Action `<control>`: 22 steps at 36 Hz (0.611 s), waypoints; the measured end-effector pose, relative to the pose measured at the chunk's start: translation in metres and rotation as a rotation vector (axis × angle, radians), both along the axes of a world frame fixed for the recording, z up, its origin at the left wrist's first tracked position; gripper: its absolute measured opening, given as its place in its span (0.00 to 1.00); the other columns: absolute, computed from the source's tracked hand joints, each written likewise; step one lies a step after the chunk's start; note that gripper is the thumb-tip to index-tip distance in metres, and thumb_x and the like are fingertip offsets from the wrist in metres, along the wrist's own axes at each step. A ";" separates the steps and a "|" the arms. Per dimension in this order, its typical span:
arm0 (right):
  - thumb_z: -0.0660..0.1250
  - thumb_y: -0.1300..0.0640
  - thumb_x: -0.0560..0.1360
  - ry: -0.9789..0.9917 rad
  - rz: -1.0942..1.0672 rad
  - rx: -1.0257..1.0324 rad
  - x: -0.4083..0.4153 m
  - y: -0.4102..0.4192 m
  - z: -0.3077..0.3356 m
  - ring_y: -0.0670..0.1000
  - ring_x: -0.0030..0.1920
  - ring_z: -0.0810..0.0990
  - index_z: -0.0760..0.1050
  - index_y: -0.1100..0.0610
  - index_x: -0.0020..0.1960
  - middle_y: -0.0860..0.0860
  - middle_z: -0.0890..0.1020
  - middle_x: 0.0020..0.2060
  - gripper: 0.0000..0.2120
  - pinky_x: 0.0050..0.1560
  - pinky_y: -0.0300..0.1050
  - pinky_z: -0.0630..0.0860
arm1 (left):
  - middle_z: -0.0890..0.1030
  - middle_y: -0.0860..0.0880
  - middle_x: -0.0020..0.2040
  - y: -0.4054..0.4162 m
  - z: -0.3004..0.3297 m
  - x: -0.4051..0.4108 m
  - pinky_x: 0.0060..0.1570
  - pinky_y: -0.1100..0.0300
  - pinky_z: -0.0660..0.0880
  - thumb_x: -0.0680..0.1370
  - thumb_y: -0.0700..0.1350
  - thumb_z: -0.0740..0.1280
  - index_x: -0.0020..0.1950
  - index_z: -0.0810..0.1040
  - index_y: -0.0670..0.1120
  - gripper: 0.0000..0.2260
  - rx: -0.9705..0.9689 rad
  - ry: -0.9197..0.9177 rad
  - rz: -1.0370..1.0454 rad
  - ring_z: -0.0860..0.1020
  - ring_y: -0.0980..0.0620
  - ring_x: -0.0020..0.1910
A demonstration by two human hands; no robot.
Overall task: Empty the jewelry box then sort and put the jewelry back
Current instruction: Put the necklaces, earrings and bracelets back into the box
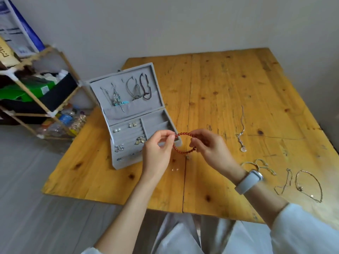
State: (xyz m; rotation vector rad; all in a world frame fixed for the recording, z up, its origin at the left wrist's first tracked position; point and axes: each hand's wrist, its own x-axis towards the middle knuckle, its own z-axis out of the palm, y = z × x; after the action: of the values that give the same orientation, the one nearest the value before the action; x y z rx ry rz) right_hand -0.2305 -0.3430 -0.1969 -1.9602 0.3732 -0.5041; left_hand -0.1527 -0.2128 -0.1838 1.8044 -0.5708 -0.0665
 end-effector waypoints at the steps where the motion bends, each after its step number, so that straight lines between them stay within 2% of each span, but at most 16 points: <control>1: 0.62 0.61 0.77 -0.019 -0.022 -0.024 0.010 0.000 0.004 0.41 0.36 0.78 0.76 0.55 0.52 0.48 0.81 0.38 0.07 0.40 0.37 0.75 | 0.79 0.58 0.40 0.004 0.000 0.009 0.44 0.69 0.72 0.76 0.40 0.66 0.42 0.77 0.53 0.08 0.051 -0.063 0.030 0.77 0.63 0.42; 3: 0.62 0.62 0.76 -0.058 -0.051 -0.088 0.030 0.000 0.011 0.44 0.39 0.79 0.76 0.55 0.52 0.49 0.81 0.39 0.07 0.43 0.40 0.77 | 0.79 0.54 0.45 0.016 -0.001 0.029 0.50 0.63 0.70 0.77 0.42 0.65 0.48 0.79 0.48 0.04 0.182 -0.175 0.106 0.77 0.54 0.48; 6: 0.63 0.63 0.75 -0.095 -0.052 -0.209 0.064 -0.001 0.021 0.49 0.44 0.80 0.77 0.58 0.52 0.50 0.81 0.42 0.07 0.47 0.41 0.76 | 0.76 0.46 0.59 0.038 -0.011 0.058 0.59 0.51 0.67 0.75 0.50 0.60 0.60 0.76 0.45 0.16 0.452 -0.299 0.233 0.71 0.45 0.60; 10: 0.63 0.65 0.74 -0.082 -0.045 -0.367 0.111 0.000 0.026 0.55 0.45 0.78 0.78 0.60 0.50 0.55 0.80 0.46 0.08 0.47 0.40 0.71 | 0.60 0.45 0.73 0.060 -0.029 0.077 0.64 0.45 0.59 0.79 0.53 0.59 0.73 0.61 0.47 0.25 0.731 -0.232 0.329 0.57 0.44 0.71; 12: 0.63 0.65 0.74 -0.059 -0.021 -0.342 0.131 0.002 0.026 0.57 0.43 0.79 0.78 0.61 0.50 0.55 0.78 0.43 0.08 0.49 0.46 0.75 | 0.52 0.44 0.76 0.066 -0.036 0.079 0.67 0.44 0.55 0.79 0.56 0.56 0.76 0.52 0.45 0.29 0.786 -0.176 0.326 0.50 0.45 0.74; 14: 0.62 0.65 0.74 0.001 0.014 -0.219 0.148 0.005 0.025 0.57 0.39 0.80 0.77 0.62 0.52 0.54 0.77 0.40 0.09 0.48 0.53 0.78 | 0.46 0.44 0.77 0.068 -0.041 0.078 0.69 0.45 0.52 0.79 0.58 0.52 0.76 0.45 0.45 0.31 0.817 -0.127 0.321 0.47 0.46 0.75; 16: 0.62 0.65 0.74 0.099 0.029 -0.167 0.160 0.007 0.020 0.56 0.39 0.81 0.76 0.62 0.53 0.55 0.80 0.40 0.09 0.48 0.53 0.79 | 0.44 0.44 0.77 0.068 -0.044 0.078 0.70 0.47 0.51 0.80 0.58 0.49 0.76 0.43 0.44 0.31 0.828 -0.101 0.328 0.46 0.47 0.75; 19: 0.60 0.66 0.74 0.232 0.000 -0.340 0.171 0.005 0.007 0.57 0.47 0.78 0.77 0.60 0.54 0.59 0.81 0.48 0.11 0.47 0.46 0.74 | 0.44 0.45 0.77 0.068 -0.046 0.078 0.71 0.49 0.50 0.80 0.58 0.48 0.76 0.42 0.44 0.31 0.837 -0.105 0.331 0.47 0.48 0.75; 22: 0.59 0.65 0.74 0.285 0.004 -0.524 0.176 0.005 -0.004 0.61 0.53 0.76 0.77 0.61 0.54 0.60 0.79 0.53 0.13 0.51 0.48 0.73 | 0.43 0.46 0.77 0.069 -0.047 0.079 0.71 0.50 0.50 0.80 0.59 0.47 0.76 0.40 0.45 0.31 0.832 -0.104 0.322 0.47 0.49 0.75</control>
State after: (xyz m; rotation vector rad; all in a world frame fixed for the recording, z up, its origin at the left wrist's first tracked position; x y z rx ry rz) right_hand -0.0544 -0.3384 -0.2011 -2.5528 0.4471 -0.3395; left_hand -0.0741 -0.1439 -0.2310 2.7039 -0.3281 0.0159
